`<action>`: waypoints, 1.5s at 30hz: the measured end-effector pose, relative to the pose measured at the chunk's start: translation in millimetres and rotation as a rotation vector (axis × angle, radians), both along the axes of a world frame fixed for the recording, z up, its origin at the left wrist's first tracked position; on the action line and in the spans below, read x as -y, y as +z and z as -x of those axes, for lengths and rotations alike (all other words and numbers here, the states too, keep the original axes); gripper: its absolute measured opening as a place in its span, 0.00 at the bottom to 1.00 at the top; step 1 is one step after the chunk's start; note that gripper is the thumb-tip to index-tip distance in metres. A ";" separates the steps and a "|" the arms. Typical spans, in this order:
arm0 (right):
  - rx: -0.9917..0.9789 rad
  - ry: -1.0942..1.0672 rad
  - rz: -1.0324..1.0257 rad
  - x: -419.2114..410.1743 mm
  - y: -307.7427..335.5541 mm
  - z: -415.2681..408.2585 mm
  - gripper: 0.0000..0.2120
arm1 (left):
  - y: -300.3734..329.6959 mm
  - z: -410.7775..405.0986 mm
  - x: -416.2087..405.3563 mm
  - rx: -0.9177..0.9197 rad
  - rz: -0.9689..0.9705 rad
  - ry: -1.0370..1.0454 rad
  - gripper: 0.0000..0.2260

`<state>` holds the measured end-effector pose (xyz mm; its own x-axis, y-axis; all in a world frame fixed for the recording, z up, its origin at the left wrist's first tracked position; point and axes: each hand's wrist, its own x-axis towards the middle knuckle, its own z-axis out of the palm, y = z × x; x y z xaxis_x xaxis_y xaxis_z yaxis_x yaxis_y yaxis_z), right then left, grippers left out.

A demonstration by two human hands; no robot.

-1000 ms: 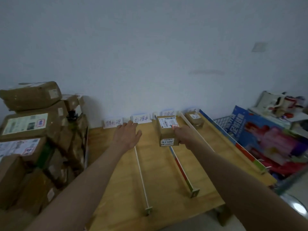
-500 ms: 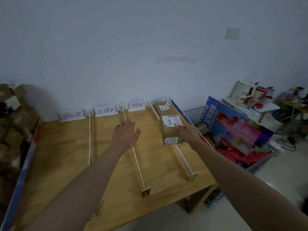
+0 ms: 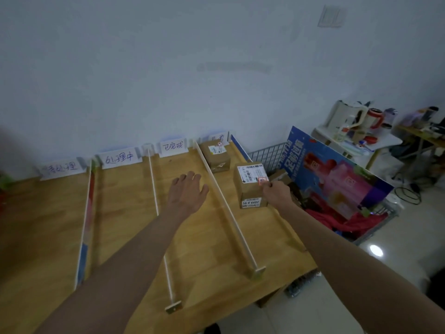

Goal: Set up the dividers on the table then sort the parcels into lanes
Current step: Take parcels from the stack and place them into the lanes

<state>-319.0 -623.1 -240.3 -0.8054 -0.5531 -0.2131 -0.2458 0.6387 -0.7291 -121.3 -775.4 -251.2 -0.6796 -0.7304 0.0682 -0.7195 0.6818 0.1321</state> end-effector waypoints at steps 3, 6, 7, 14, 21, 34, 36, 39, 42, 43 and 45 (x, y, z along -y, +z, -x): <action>0.008 -0.019 -0.005 23.3 -6.4 29.5 0.22 | -9.9 32.6 25.0 -0.003 -0.032 0.004 0.22; 0.005 -0.031 -0.008 44.8 -9.6 55.4 0.18 | -18.1 63.3 49.2 0.016 -0.053 0.006 0.22; 0.010 -0.039 0.001 51.4 -11.8 64.3 0.17 | -21.2 72.9 56.9 0.023 -0.053 0.005 0.23; -0.026 0.010 -0.018 98.4 -35.2 125.9 0.20 | -44.2 120.0 89.7 0.035 -0.105 0.009 0.22; -0.076 0.120 -0.066 171.5 -64.4 191.5 0.20 | -69.7 161.6 124.6 0.026 -0.158 0.109 0.20; -0.003 0.275 -0.084 288.3 -155.6 295.4 0.21 | -134.8 241.7 169.5 0.007 -0.253 0.273 0.20; 0.011 0.288 -0.066 301.4 -166.2 302.8 0.23 | -141.2 244.5 172.6 0.025 -0.253 0.285 0.21; 0.021 0.270 -0.056 318.9 -183.4 311.2 0.25 | -144.4 249.0 179.8 0.045 -0.227 0.311 0.20; 0.025 0.255 -0.079 334.2 -197.3 315.2 0.26 | -143.7 254.7 188.7 0.049 -0.191 0.335 0.20; 0.015 0.258 -0.091 339.2 -200.9 315.6 0.27 | -143.9 256.5 192.0 0.052 -0.180 0.342 0.20; -0.006 0.273 -0.114 348.0 -204.6 314.5 0.27 | -144.6 260.0 198.5 0.058 -0.163 0.350 0.20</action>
<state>-633.5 -971.1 -444.9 -0.6317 -0.7221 -0.2819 -0.4234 0.6260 -0.6549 -381.3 -973.9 -395.8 -0.3868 -0.9168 -0.0993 -0.9143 0.3672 0.1712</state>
